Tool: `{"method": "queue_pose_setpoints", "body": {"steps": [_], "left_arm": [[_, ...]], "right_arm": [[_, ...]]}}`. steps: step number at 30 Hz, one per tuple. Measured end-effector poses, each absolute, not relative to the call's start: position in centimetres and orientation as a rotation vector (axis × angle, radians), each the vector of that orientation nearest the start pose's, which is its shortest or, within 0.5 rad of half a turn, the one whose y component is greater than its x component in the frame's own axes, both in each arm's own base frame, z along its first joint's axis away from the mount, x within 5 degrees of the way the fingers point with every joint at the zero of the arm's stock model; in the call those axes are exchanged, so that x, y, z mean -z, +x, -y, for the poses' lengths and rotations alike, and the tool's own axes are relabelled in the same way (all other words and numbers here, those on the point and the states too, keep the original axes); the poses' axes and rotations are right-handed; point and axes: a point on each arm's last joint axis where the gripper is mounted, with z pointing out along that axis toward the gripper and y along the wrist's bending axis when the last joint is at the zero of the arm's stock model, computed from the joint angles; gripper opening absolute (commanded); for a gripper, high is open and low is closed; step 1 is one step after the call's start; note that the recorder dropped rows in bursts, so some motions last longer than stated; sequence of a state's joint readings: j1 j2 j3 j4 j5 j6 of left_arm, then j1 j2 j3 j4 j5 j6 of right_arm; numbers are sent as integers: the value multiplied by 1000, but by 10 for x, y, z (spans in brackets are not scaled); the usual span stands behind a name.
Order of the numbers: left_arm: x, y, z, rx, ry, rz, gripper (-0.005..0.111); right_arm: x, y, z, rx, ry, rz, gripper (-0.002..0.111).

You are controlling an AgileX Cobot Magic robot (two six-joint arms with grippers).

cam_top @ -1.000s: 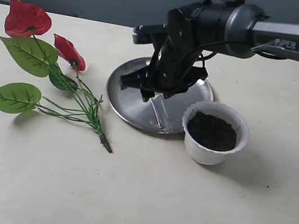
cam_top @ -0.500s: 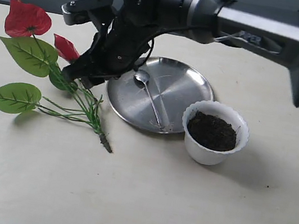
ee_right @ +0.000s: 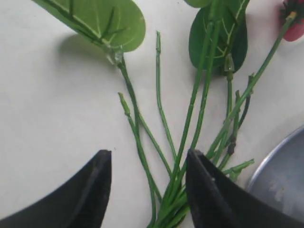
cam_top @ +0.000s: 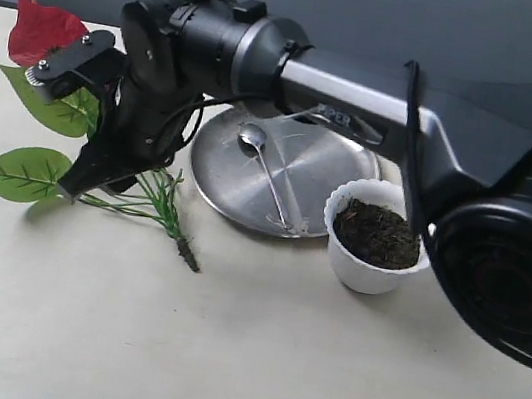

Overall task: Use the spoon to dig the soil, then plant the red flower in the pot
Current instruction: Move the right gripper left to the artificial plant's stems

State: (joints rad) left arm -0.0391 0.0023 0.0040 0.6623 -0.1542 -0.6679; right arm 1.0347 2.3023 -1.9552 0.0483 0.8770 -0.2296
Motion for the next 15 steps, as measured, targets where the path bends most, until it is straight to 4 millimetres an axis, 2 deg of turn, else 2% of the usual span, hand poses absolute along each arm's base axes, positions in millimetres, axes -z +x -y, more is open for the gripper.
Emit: {"method": "queue_pose_setpoints", "body": {"steps": [4,8,10,13,15], "left_arm": [[-223,54,11,107,98,-1366,0],[-223,54,11,107,98,-1366,0],[-223,54,11,107,98,-1366,0],[-223,54,11,107,98,-1366,0],[-223,54,11,107,98,-1366,0]], "right_arm": [[-166,259,-436,-203,-1549,-2249,51],[-139,264,-436,-118,-1535,-2287,50],[-128,265,-437,-112,-1538,-2295,41],[-121,266,-438,-108,-1538,-2290,0],[-122,267,-439,-107,-1535,-2287,0]]}}
